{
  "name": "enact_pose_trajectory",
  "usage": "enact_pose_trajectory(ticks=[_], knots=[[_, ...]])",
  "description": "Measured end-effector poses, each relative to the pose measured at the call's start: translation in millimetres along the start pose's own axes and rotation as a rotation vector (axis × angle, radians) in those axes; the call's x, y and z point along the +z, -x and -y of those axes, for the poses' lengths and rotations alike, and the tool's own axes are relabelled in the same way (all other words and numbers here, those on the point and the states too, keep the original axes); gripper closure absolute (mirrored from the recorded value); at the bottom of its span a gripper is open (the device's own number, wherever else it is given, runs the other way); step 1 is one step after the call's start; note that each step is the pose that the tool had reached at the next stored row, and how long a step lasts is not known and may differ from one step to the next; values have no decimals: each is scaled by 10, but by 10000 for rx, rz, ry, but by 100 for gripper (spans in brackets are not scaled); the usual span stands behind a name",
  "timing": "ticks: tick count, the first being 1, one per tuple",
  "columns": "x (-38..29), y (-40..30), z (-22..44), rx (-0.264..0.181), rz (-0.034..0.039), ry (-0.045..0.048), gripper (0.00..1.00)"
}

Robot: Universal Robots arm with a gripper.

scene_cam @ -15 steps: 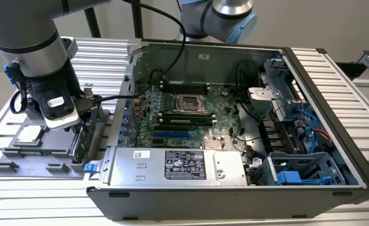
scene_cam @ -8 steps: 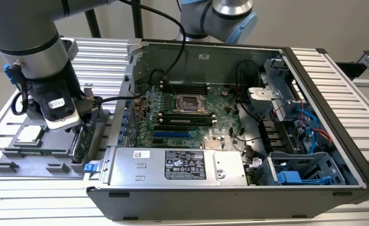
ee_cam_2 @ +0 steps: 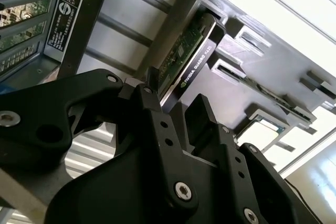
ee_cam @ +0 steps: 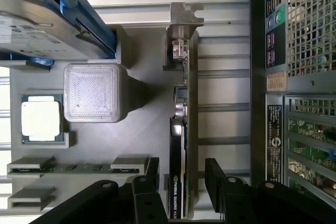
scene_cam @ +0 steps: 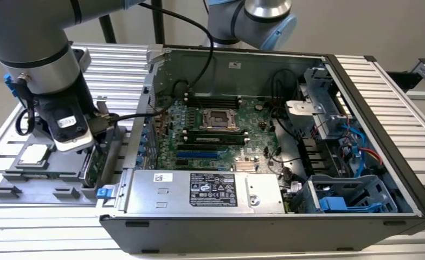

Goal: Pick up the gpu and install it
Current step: 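Pick up the gpu and move the gpu toward the slot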

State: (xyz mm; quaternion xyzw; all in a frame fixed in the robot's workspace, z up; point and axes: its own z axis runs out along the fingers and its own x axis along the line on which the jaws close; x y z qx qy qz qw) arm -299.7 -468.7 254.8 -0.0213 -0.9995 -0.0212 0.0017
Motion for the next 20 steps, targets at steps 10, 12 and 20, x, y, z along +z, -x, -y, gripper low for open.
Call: enact_pose_trajectory(ticks=[10, 12, 20], knots=[[73, 0, 3, 1, -6, -1, 0], [84, 0, 4, 1, -6, -1, 0], [113, 0, 5, 1, -10, -2, 0]])
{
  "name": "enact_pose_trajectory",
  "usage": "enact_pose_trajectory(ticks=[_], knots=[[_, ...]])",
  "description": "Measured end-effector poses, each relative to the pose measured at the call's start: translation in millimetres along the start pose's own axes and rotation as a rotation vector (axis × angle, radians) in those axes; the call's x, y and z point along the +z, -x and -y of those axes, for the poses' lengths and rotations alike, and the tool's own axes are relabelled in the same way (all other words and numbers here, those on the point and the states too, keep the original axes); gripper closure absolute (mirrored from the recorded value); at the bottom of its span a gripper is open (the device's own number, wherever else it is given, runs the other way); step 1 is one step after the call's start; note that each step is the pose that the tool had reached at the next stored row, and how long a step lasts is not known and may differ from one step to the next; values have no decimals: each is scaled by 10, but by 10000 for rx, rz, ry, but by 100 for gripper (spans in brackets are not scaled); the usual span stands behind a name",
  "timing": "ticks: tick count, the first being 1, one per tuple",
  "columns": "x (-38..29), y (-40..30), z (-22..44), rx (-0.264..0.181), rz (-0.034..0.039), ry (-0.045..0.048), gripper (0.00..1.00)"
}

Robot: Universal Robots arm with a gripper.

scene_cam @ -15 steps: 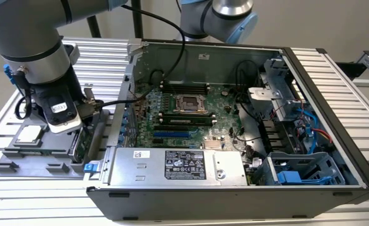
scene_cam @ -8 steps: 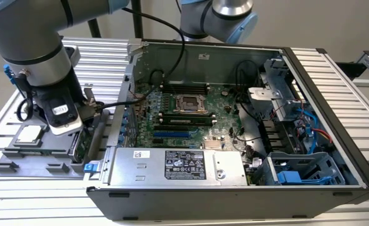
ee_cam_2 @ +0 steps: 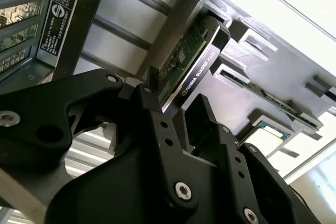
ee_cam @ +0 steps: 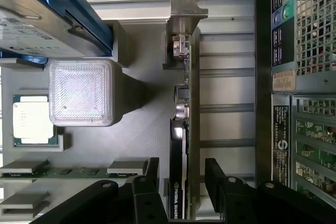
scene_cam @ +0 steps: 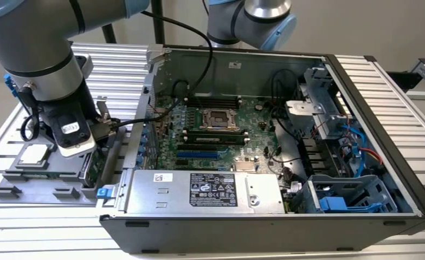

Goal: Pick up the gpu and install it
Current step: 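Pick up the gpu and move the gpu toward the slot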

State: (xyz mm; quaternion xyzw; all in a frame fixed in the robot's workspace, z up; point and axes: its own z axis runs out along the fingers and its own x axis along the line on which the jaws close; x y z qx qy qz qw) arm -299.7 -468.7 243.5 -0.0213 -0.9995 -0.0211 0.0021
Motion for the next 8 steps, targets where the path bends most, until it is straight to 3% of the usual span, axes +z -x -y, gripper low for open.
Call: enact_pose_trajectory(ticks=[8], knots=[[14, 0, 1, 0, 0, 1, 0]])
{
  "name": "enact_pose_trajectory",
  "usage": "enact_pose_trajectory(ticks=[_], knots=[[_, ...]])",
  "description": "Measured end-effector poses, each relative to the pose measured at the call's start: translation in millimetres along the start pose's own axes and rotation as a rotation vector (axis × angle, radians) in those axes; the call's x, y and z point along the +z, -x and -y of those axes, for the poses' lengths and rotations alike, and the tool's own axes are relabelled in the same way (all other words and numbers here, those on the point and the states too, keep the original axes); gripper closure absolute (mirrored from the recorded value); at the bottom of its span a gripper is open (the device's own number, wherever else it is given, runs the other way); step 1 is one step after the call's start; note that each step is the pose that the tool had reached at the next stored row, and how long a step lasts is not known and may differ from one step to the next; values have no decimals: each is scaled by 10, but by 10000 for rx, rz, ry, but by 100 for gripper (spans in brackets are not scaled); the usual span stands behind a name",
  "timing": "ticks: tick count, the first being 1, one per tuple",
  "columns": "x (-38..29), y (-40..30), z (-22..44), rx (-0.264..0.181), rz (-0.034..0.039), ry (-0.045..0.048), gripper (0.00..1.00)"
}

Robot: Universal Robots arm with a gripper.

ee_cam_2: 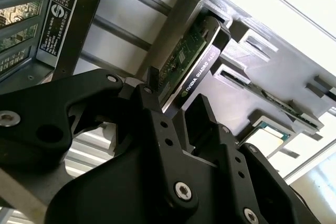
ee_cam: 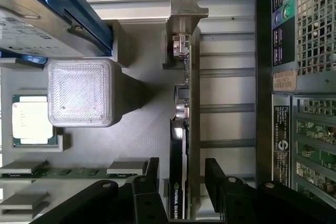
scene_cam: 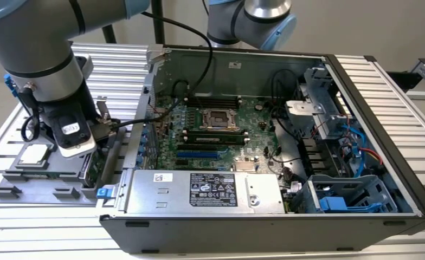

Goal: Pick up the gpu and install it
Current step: 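Pick up the gpu and move the gpu toward the slot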

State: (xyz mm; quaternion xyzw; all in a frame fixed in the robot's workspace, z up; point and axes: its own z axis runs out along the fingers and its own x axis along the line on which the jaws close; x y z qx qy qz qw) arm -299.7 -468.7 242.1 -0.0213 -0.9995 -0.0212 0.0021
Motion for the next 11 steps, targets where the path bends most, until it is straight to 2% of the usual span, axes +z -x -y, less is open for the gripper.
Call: enact_pose_trajectory(ticks=[11], knots=[[43, 0, 2, 0, -1, 0, 0]])
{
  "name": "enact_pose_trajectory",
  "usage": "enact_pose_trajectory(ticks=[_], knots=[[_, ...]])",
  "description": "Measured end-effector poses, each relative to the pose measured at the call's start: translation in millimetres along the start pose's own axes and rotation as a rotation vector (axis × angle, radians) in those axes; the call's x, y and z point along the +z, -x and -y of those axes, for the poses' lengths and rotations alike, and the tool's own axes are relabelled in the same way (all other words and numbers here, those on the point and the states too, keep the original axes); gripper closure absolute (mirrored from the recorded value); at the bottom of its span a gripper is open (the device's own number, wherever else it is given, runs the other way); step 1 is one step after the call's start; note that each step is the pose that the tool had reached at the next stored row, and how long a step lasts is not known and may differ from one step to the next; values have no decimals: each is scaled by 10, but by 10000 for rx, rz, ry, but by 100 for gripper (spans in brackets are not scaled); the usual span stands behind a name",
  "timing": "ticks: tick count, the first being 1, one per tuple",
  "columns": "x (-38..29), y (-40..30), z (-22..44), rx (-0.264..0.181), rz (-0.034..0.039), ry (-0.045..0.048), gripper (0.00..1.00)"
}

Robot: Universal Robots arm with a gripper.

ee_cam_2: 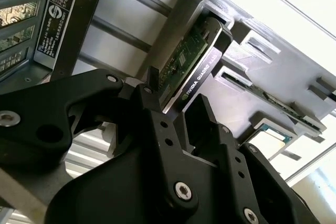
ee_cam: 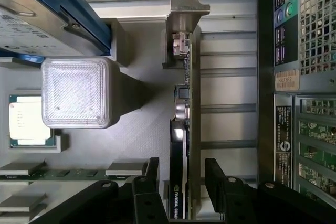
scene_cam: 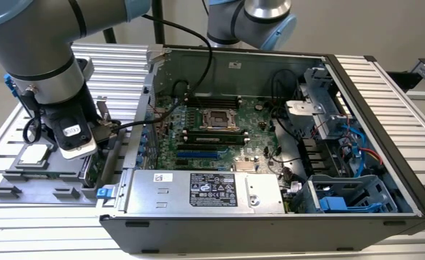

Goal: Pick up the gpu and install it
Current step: 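Pick up the gpu and move the gpu toward the slot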

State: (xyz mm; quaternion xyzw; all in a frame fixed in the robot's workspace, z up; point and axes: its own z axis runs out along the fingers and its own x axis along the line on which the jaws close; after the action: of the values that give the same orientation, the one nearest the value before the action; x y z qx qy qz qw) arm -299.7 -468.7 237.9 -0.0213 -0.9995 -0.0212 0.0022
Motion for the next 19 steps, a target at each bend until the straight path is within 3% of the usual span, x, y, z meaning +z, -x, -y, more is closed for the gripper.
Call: enact_pose_trajectory(ticks=[19], knots=[[64, 0, 3, 0, -1, -1, 0]])
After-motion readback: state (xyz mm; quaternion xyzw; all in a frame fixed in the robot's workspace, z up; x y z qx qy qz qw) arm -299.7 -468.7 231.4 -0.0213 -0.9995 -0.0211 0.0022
